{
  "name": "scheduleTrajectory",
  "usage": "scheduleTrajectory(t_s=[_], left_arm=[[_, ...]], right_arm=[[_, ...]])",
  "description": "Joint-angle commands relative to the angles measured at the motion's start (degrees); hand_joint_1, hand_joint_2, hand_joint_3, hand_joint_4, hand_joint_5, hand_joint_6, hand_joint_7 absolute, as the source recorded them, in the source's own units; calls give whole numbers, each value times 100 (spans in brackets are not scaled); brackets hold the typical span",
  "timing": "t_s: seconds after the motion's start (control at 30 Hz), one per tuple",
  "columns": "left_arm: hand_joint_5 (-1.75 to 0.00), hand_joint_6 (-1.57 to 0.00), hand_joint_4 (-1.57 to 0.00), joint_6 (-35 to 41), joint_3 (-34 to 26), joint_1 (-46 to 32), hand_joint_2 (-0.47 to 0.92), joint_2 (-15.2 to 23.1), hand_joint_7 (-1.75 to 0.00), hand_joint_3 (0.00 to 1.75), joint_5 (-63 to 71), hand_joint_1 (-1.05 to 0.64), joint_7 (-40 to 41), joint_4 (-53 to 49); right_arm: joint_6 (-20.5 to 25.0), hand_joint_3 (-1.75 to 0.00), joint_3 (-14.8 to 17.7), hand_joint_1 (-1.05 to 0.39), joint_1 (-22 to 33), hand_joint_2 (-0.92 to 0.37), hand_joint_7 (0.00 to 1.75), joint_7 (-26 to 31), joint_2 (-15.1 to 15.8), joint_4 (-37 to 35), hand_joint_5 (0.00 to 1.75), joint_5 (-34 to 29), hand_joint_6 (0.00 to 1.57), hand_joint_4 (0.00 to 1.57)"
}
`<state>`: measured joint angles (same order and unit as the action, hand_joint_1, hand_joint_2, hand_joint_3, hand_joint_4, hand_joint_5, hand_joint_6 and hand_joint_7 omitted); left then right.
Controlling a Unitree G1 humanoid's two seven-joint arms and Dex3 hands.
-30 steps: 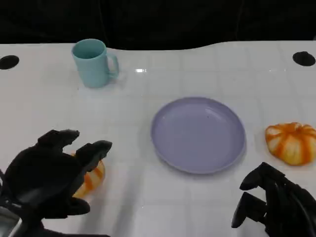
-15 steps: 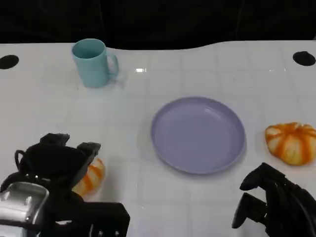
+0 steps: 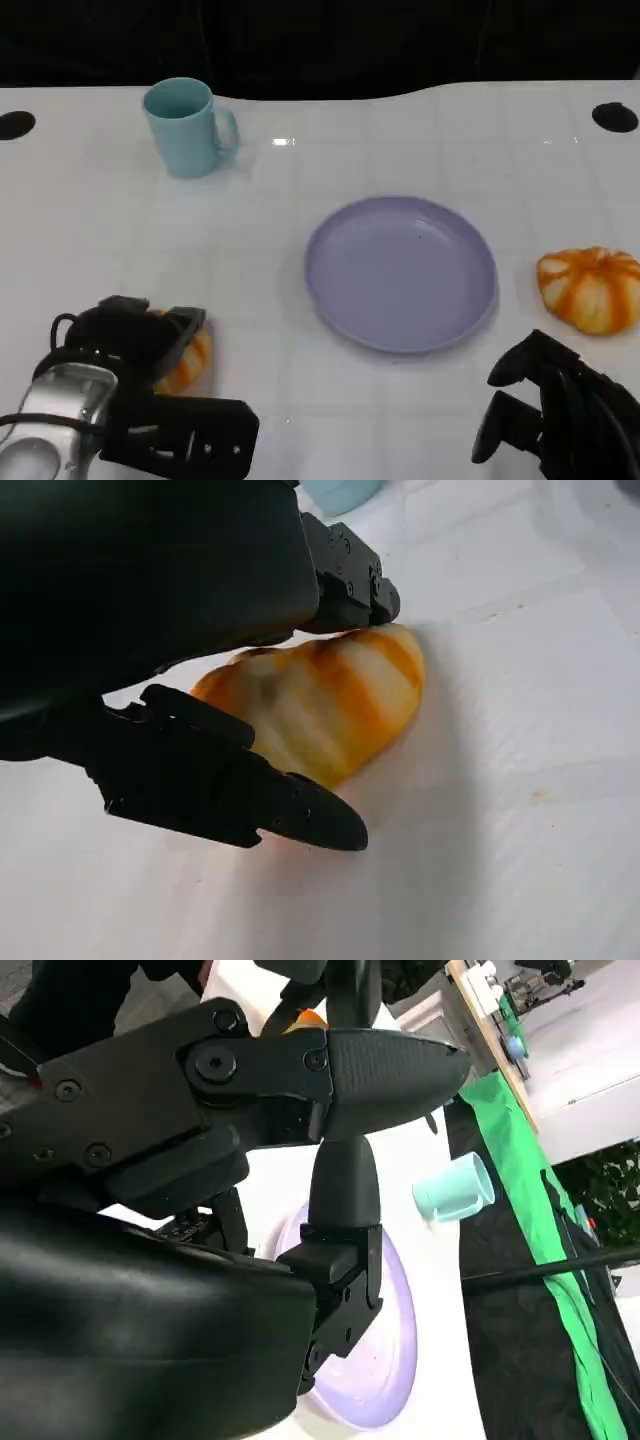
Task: Grasp the bread from the table and place it into the plate.
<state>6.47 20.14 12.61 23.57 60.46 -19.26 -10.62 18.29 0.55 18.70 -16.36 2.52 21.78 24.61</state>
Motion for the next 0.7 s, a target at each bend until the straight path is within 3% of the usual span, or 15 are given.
scheduleTrajectory(t_s=[0.03, 0.2, 0.23, 0.3, 0.33, 0.37, 0.4, 0.43, 0.47, 0.53, 0.57, 0.6, 0.7], left_arm=[[-8, -20, -12, -86, 110, 227, 88, 65, -1, 1, -250, -51, 360, -702], [-9, -27, -17, -372, 153, 444, 90, 82, -4, 1, -697, -49, 753, -1380], [-14, -42, -32, -459, 130, 469, 91, 88, -7, 8, -838, -40, 814, -1471], [-16, -50, -40, -586, 54, 475, 92, 69, -7, 12, -1102, -35, 1036, -1555], [-29, -66, -60, -685, -4, 465, 92, 38, -10, 22, -1226, -31, 1287, -1599], [-85, -89, -71, -792, -51, 456, 92, 14, -12, 27, -1330, -28, 1546, -1650], [-113, -101, -74, -888, -77, 453, 92, 4, -14, 28, -1409, -27, 1759, -1698], [-135, -111, -78, -952, -69, 461, 92, 11, -17, 25, -1456, -26, 1892, -1745], [-146, -116, -79, -1033, -68, 454, 92, 13, -21, 24, -1485, -26, 2103, -1779], [-165, -105, -79, -1207, -62, 447, 92, 5, -68, 23, -1514, -24, 2550, -1885], [-171, -84, -81, -1296, -58, 448, 92, -3, -125, 21, -1522, -23, 2767, -1951], [-173, -75, -81, -1357, -45, 457, 92, -4, -146, 20, -1533, -23, 2907, -2010], [-174, -68, -85, -1730, -76, 467, 92, -58, -171, 33, -1673, -20, 3495, -2231]], right_arm=[[11, -49, 69, -54, 19, -92, 168, -9, 69, 69, 175, 70, 38, 62], [14, -48, 59, -54, 21, -92, 167, 10, 63, 80, 175, 54, 38, 61], [12, -48, 54, -54, 21, -92, 167, 17, 59, 83, 175, 46, 38, 61], [15, -48, 50, -53, 17, -92, 167, 27, 51, 82, 175, 42, 38, 62], [7, -48, 51, -53, 15, -92, 167, 19, 48, 74, 175, 47, 38, 62], [3, -48, 50, -53, 14, -92, 167, 14, 47, 71, 175, 49, 38, 62], [-19, -48, 45, -53, 14, -92, 167, 7, 50, 64, 175, 33, 38, 62], [-36, -49, 40, -53, 14, -92, 168, 2, 53, 60, 175, 20, 38, 62], [-29, -49, 46, -53, 11, -92, 168, -2, 49, 56, 175, 34, 38, 62], [-8, -49, 55, -53, 8, -92, 168, 2, 42, 56, 175, 56, 37, 61], [1, -48, 57, -54, 7, -92, 168, 7, 41, 59, 175, 59, 37, 61], [4, -48, 57, -54, 7, -92, 168, 10, 41, 61, 175, 58, 37, 61], [-34, -48, 45, -54, 4, -92, 168, 9, 37, 47, 175, 26, 37, 62]])
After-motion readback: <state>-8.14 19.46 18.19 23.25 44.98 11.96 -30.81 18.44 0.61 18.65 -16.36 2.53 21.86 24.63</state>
